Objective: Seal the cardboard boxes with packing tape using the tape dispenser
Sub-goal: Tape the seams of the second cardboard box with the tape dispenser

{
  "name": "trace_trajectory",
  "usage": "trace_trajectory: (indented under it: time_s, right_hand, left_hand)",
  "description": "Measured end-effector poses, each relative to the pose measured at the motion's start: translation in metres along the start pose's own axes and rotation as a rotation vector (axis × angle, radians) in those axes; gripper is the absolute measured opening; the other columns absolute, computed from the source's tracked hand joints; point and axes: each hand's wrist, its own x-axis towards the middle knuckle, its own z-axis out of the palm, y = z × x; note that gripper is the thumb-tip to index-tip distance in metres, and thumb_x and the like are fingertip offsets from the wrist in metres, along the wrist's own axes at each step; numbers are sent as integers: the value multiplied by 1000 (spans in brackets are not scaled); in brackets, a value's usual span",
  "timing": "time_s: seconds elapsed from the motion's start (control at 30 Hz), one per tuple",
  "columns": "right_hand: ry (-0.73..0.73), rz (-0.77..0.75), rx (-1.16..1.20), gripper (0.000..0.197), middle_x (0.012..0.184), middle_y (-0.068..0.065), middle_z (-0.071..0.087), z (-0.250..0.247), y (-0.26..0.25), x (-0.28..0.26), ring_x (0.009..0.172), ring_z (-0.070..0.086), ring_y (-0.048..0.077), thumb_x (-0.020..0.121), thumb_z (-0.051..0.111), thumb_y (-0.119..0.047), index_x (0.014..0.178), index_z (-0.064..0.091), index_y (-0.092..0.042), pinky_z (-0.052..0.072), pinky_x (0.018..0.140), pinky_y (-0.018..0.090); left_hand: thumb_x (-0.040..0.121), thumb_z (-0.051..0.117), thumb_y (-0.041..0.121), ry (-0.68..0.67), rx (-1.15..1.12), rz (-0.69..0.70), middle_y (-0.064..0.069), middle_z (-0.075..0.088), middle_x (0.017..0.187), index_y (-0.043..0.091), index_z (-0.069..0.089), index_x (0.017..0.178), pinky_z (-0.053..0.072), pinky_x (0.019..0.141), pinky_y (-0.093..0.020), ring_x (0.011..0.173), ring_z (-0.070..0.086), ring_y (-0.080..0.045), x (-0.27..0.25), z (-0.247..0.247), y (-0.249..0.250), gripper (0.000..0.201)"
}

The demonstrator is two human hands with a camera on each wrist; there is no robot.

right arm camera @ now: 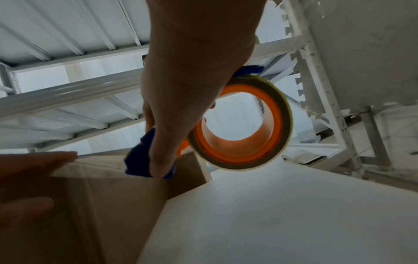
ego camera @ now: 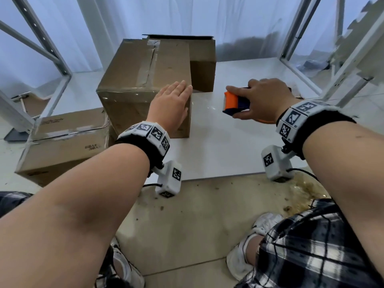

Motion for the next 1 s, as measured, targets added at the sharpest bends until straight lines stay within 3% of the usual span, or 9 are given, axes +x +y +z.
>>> trace_trajectory:
  time_s: [0.13,0.3,0.5,0.83,1.0]
  right_hand:
    - [-36,-41,-47,76,111,8,58,-1,-12,16,94,59,31,81,47,-72,147,24,-42,33,71,33]
    - [-7,14,85,77,110,12,58,4,-5,1,93,58,34,81,47,-70,148,22,-41,42,76,37]
    - [-101,21,147,74,114,9,56,14,-31,2,99,57,32,84,47,-70,148,20,-41,38,75,36]
    - [-244,-43,101,68,116,4,57,7,-49,44,103,56,27,85,51,-65,144,29,-38,39,70,32]
    - [-223,-56,129,70,115,5,56,13,-51,46,101,56,27,85,50,-67,145,26,-40,41,70,32]
  left_hand:
    - [99,45,26,3,-6,-4,-4,22,157,19,22,150,13,119,-34,145,20,-20,-4,3,-7,56]
    - [98,47,25,27,-25,10,-5,22,157,18,22,150,11,119,-34,145,20,-21,-5,6,-10,58]
    - [90,60,26,35,79,53,-11,21,156,12,18,150,8,120,-39,144,18,-27,-14,18,-9,75]
    - [89,60,22,49,87,72,-10,24,155,12,20,150,12,120,-39,144,21,-27,-9,22,-11,74]
    - [89,60,20,63,65,71,-10,25,155,13,22,150,13,119,-40,144,21,-27,-9,22,-12,72]
